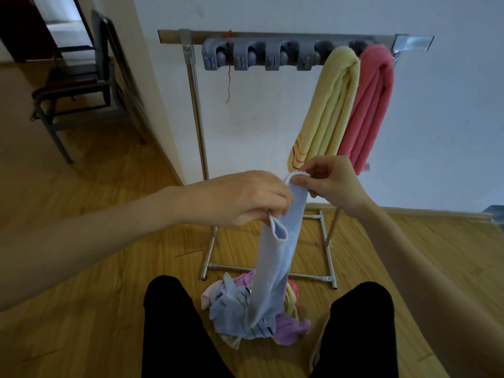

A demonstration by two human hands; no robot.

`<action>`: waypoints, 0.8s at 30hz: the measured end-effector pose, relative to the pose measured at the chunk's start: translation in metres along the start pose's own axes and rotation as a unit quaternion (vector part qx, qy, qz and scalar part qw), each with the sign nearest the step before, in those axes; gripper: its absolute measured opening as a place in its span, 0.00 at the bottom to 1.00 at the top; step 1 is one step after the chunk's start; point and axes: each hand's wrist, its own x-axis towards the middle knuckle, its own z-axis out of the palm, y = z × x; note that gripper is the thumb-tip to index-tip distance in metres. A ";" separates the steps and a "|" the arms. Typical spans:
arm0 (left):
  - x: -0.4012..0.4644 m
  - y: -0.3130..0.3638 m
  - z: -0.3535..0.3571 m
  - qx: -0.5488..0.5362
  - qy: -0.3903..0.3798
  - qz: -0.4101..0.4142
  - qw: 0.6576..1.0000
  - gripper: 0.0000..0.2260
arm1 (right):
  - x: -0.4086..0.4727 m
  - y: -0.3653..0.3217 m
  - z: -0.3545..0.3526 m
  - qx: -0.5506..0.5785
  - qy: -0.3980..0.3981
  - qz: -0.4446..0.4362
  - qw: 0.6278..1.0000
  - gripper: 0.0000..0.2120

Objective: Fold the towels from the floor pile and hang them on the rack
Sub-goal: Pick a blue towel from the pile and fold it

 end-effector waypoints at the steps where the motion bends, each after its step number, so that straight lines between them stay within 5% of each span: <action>1: 0.001 -0.001 0.000 0.010 -0.005 -0.005 1.000 0.12 | 0.000 -0.002 0.000 -0.002 0.005 0.001 1.000 0.07; 10: 0.006 -0.026 -0.001 0.076 0.134 -0.152 0.976 0.15 | 0.001 -0.027 -0.007 0.078 -0.036 0.013 0.996 0.08; 24: 0.014 -0.031 0.008 0.073 0.272 -0.198 0.939 0.11 | 0.002 -0.042 0.004 0.108 -0.018 -0.024 0.994 0.08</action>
